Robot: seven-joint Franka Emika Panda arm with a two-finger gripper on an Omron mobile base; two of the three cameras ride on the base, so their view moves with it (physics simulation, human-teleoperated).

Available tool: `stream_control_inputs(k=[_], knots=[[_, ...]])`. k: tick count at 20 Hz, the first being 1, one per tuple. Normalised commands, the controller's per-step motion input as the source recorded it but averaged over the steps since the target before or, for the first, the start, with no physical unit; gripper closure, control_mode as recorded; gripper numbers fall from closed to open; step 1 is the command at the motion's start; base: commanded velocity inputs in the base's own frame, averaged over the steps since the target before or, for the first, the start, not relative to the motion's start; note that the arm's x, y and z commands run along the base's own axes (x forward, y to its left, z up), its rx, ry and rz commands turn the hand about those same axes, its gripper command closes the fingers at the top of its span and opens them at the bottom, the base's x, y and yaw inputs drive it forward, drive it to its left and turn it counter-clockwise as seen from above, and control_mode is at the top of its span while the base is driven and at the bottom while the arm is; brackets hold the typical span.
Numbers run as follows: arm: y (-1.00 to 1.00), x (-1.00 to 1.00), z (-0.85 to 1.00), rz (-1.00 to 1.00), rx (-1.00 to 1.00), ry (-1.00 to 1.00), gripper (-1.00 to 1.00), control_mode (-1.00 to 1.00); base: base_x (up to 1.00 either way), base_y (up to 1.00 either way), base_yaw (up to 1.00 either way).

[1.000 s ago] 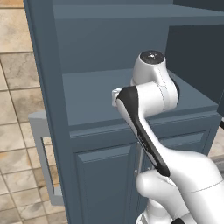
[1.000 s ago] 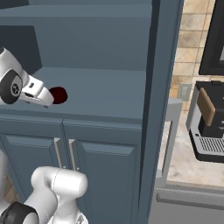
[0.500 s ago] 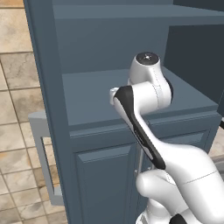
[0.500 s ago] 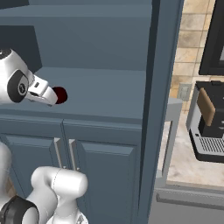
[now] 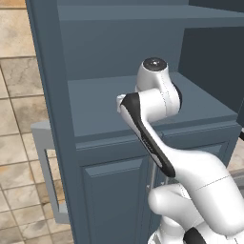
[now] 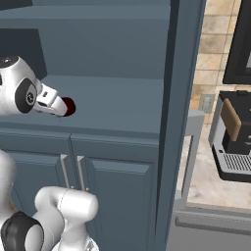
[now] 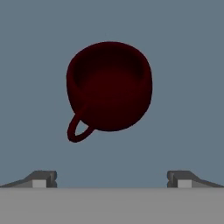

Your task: There is a tray on the dining counter. Grab the cup, mug, and pitcher and place them on the tray. The pitcher may be placed next to the tray if it cannot fit the tray.

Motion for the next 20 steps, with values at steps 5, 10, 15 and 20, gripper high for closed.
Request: stream_control_inputs(k=[5,10,15,20], knots=[[0.06,0.22,-0.08,0.0,0.0,0.0,-1.0,-1.0,0.0,0.0,0.0],[0.05,0.2,-0.08,0.0,0.0,0.0,-1.0,-1.0,0.0,0.0,0.0],[0.04,0.16,-0.09,0.0,0.0,0.0,-1.0,-1.0,0.0,0.0,0.0],[0.04,0.13,-0.08,0.0,0.0,0.0,-1.0,-1.0,0.0,0.0,0.0]])
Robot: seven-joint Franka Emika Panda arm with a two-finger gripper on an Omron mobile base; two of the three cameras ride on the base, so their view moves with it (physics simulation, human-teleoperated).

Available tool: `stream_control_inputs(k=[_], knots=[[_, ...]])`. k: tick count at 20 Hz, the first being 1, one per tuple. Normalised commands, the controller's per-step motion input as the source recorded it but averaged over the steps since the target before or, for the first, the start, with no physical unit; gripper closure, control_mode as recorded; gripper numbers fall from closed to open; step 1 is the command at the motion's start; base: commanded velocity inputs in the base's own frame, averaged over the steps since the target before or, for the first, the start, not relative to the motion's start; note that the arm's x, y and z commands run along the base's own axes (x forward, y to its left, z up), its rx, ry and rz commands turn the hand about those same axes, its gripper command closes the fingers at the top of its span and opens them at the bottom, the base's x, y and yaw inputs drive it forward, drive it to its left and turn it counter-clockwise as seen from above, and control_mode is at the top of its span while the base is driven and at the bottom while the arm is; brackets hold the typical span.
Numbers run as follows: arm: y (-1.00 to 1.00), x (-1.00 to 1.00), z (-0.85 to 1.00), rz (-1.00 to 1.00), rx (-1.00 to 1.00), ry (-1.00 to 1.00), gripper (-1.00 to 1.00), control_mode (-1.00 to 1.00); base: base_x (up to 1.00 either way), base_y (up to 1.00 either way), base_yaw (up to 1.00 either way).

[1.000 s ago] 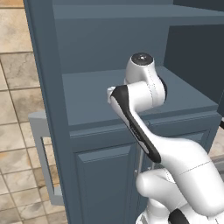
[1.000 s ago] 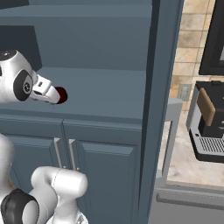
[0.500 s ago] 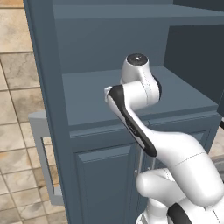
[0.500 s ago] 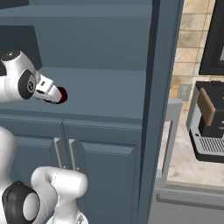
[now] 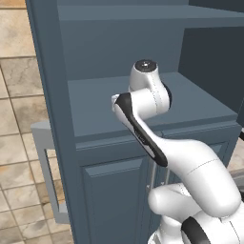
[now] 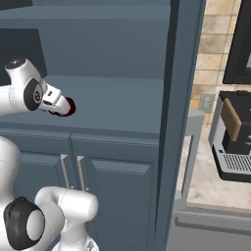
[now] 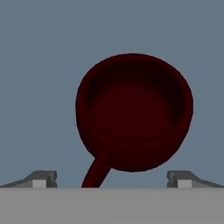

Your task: There is a tray on the dining counter. Grab the cup, mug, and pitcher and place them on the tray. The pitcher may be placed next to the tray if it cannot fit the tray.

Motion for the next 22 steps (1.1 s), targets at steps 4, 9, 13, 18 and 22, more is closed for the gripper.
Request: stream_control_inputs(k=[4,9,13,18,22], knots=[[0.05,0.16,-0.07,0.0,0.0,0.0,-1.0,-1.0,0.0,0.0,0.0],[0.05,0.14,-0.07,0.0,0.0,0.0,-1.0,-1.0,0.0,0.0,0.0],[0.05,0.1,-0.04,0.0,0.0,0.0,-1.0,-1.0,0.0,0.0,0.0],[0.07,0.01,-0.01,0.0,0.0,0.0,-1.0,-1.0,0.0,0.0,0.0],[0.0,0.03,-0.04,0.0,0.0,0.0,-1.0,-1.0,0.0,0.0,0.0]])
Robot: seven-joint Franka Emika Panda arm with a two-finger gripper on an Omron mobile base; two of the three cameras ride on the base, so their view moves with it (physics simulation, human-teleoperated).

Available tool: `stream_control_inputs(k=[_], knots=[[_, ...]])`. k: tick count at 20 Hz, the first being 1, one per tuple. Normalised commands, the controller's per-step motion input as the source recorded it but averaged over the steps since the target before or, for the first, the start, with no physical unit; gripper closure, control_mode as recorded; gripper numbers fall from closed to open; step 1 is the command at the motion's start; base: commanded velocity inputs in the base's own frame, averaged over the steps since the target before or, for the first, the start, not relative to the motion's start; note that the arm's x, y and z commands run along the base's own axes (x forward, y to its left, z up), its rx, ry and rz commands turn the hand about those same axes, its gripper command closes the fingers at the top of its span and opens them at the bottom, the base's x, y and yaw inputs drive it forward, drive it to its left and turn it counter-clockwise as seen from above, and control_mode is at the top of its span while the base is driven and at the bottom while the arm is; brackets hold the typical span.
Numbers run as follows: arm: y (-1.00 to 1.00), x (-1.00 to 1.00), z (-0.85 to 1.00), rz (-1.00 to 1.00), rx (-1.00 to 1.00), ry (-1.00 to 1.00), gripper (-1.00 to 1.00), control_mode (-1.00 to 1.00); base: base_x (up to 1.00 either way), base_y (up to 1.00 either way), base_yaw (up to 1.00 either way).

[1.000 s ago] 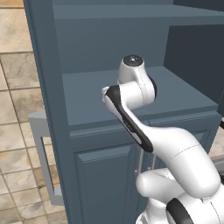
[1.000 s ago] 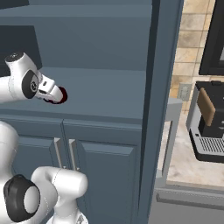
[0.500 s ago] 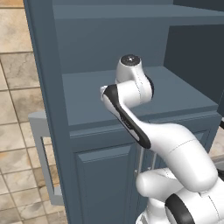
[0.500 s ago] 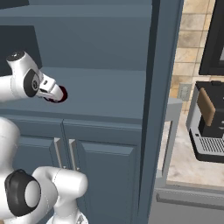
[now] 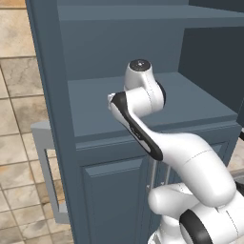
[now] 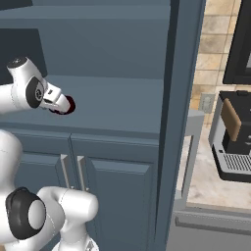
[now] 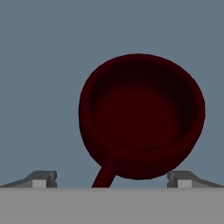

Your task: There is a tray on the dining counter. Grab the cup, mug, and pitcher and place them on the tray. The pitcher may be placed next to the tray if it cannot fit the tray.

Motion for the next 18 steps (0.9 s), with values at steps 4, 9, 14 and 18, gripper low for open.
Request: stream_control_inputs(k=[4,9,14,18], knots=[[0.0,0.06,-0.03,0.0,0.0,0.0,-1.0,-1.0,0.0,0.0,0.0],[0.0,0.06,-0.02,0.0,0.0,0.0,-1.0,-1.0,0.0,0.0,0.0],[0.0,0.06,-0.04,0.0,0.0,0.0,-1.0,-1.0,0.0,0.0,0.0],[0.0,0.0,-0.01,-0.01,0.0,0.0,-1.0,-1.0,0.0,0.0,0.0]])
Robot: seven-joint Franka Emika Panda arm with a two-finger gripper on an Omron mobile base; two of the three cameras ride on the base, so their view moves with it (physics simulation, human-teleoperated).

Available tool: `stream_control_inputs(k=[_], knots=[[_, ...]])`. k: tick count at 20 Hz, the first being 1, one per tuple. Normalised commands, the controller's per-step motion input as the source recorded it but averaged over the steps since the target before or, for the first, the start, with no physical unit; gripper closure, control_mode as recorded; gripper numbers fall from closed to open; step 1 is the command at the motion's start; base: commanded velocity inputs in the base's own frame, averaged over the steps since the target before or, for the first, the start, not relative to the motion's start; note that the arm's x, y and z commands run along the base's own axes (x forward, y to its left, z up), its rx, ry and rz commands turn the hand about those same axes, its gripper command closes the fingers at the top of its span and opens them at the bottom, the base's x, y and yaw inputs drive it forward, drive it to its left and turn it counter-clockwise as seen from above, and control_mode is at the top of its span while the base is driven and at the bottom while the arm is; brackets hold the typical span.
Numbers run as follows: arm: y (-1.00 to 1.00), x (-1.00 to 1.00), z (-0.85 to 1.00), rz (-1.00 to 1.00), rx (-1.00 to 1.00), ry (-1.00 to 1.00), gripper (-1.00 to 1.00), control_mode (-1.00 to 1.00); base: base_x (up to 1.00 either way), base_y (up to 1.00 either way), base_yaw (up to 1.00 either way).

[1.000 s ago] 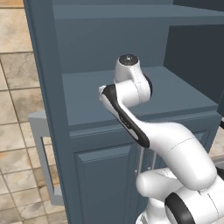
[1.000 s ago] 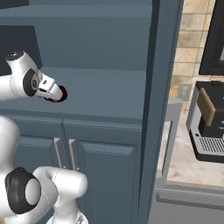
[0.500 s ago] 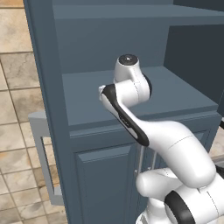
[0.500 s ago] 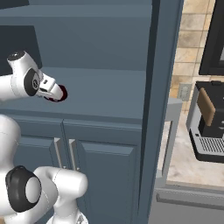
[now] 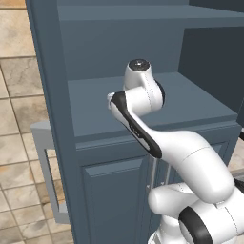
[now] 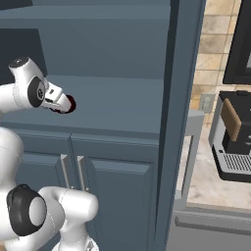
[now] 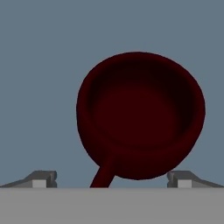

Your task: There is a tray on the dining counter. Grab the cup, mug, and pitcher and place them on the tray. The pitcher may be placed next to the tray if it cannot fit the tray.

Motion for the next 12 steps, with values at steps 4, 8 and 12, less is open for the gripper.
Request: stream_control_inputs(k=[4,8,12], knots=[[0.0,0.0,0.0,-0.02,0.0,0.0,-1.0,-1.0,0.0,0.0,0.0],[0.0,0.0,0.0,-0.03,0.0,-0.01,-1.0,-1.0,0.0,0.0,0.0],[0.0,0.0,0.0,-0.06,0.0,-0.01,-1.0,-1.0,0.0,0.0,0.0]])
